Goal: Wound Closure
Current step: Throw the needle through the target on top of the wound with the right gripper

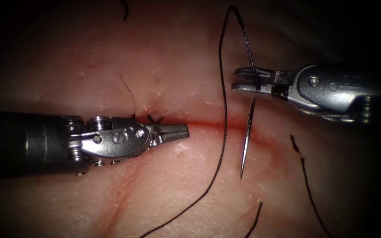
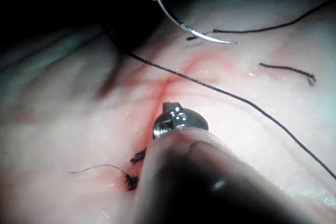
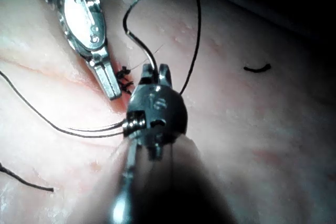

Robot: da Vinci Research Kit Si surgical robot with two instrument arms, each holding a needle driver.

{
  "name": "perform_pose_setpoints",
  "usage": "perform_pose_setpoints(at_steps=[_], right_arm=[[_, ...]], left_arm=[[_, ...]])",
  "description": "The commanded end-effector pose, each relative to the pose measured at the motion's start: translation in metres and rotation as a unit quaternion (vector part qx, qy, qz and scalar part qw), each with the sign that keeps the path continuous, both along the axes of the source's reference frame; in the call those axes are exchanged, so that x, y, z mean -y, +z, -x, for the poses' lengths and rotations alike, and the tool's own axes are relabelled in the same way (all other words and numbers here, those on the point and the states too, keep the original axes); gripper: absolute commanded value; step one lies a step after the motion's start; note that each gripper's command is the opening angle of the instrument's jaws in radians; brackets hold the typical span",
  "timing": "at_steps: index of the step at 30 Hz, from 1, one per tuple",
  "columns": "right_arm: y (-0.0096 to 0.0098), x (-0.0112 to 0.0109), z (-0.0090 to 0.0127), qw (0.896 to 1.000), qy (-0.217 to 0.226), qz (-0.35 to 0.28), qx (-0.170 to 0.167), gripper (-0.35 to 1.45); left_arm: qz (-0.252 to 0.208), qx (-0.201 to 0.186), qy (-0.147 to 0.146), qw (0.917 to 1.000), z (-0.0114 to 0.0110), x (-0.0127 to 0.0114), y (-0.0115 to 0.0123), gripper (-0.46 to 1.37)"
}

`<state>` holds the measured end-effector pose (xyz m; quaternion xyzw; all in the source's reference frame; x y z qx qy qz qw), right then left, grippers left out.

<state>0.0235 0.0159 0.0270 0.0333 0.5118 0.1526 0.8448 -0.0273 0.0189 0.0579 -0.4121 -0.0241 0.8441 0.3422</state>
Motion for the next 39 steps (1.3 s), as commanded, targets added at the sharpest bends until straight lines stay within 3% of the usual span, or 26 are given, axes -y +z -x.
perform_pose_setpoints(at_steps=[1,9,20,30,39], right_arm=[[0.0001,-0.0002,0.0,1.0,0.002,0.006,0.002,-0.35],[0.0,-0.0012,-0.0004,0.999,-0.012,0.037,0.008,-0.35],[0.0009,-0.0023,-0.0019,0.996,-0.034,0.079,0.001,-0.35],[0.0047,-0.0049,-0.0039,0.987,-0.06,0.147,-0.003,-0.35],[0.0077,-0.0058,-0.0061,0.979,-0.073,0.19,0.004,-0.35]], left_arm=[[-0.003,-0.003,-0.003,1.0,0.0001,0.0002,0.0005,-0.35],[-0.016,-0.025,-0.001,0.9996,0.0011,0.0027,0.0049,-0.35],[-0.049,-0.027,0.007,0.9984,0.002,0.0056,0.0073,-0.35],[-0.059,-0.028,0.01,0.9978,0.002,0.0078,0.0093,-0.35],[-0.067,-0.022,0.01,0.9974,0.001,0.008,0.0089,-0.35]])
